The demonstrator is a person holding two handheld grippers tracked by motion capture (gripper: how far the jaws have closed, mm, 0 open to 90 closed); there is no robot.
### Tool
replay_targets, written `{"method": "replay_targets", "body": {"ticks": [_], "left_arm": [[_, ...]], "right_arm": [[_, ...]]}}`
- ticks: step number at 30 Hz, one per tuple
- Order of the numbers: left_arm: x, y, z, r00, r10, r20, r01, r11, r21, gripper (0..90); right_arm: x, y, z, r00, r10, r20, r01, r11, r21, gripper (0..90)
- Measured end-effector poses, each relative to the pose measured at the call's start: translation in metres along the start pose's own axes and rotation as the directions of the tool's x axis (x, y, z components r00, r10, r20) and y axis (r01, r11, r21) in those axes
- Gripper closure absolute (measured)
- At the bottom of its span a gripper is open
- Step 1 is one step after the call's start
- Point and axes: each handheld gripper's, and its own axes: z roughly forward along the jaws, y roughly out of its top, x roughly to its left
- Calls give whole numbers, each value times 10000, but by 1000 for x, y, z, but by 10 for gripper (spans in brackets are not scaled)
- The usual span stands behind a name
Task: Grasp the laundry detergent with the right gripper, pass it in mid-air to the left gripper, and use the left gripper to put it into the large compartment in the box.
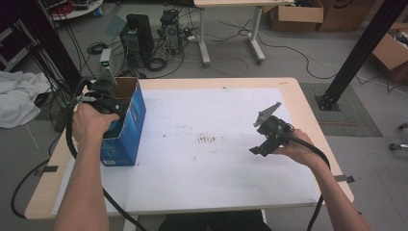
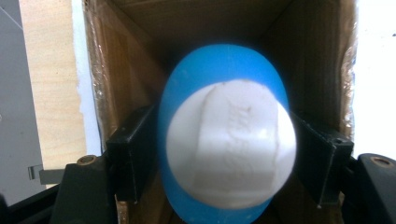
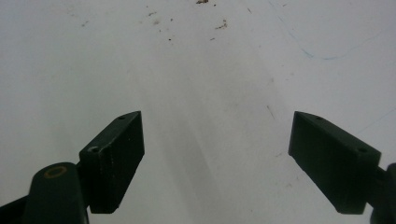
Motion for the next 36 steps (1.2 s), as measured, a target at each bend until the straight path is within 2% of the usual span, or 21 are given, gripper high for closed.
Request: {"method": "replay_targets", "body": {"ticks": [18, 29, 33, 36], "left_arm": [[0, 1, -16, 10000, -45, 75, 47, 9997, -258, 292], [-2, 3, -32, 9998, 205, -45, -207, 9988, -442, 281], [-7, 6, -38, 9991, 432, 3, -432, 9980, -458, 277], [-12, 9, -43, 9981, 611, 46, -608, 9971, -457, 235]], "right_arm": [[0, -1, 0, 10000, 28, 21, -28, 10000, -5, 181], [1, -1, 1, 10000, 18, 14, -18, 10000, -12, 182], [1, -1, 1, 10000, 10, -7, -10, 10000, 10, 184], [1, 0, 2, 10000, 17, 5, -17, 10000, 39, 185]]}}
